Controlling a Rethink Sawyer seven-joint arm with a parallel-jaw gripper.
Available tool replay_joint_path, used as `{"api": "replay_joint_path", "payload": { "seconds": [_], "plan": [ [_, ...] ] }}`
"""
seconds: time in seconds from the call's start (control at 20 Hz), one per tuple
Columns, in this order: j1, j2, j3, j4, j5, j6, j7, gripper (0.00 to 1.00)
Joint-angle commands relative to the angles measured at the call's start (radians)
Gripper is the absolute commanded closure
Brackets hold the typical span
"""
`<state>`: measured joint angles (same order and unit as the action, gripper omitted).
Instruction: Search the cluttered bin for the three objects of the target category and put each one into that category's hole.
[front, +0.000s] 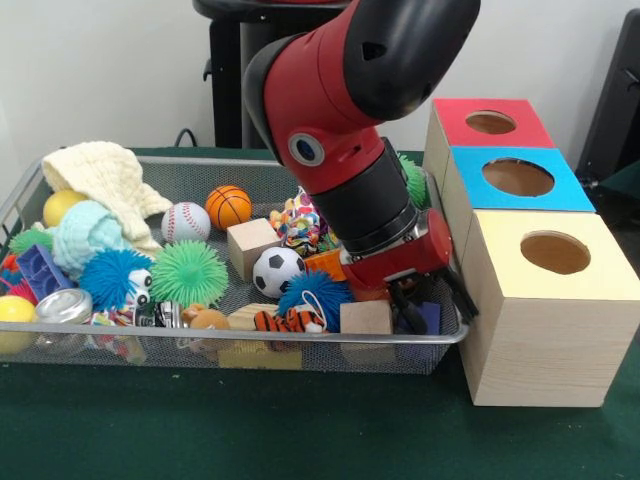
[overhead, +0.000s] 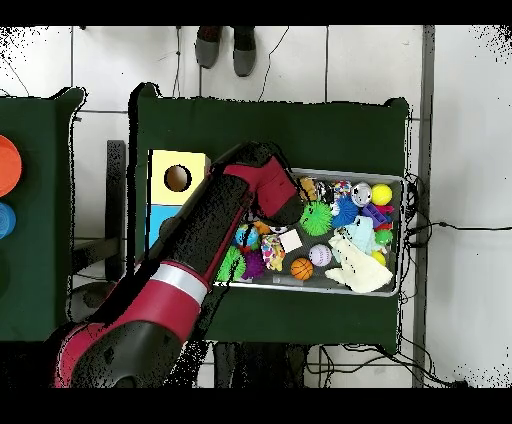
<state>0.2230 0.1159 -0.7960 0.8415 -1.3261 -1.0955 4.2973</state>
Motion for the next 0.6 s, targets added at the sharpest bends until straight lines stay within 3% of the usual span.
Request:
{"api": "replay_joint_path", "payload": {
  "seconds": [0.05,0.25,0.6],
  "plan": [
    [-0.084,0.118,0.126,0.043,-0.115,-0.154,0.024,0.00],
    [-0.110,0.154,0.151,0.030,-0.107,-0.134,-0.085,0.00],
    [-0.102,0.172,0.143,0.048,-0.074,-0.038,-0.148,0.00]
  ]
}}
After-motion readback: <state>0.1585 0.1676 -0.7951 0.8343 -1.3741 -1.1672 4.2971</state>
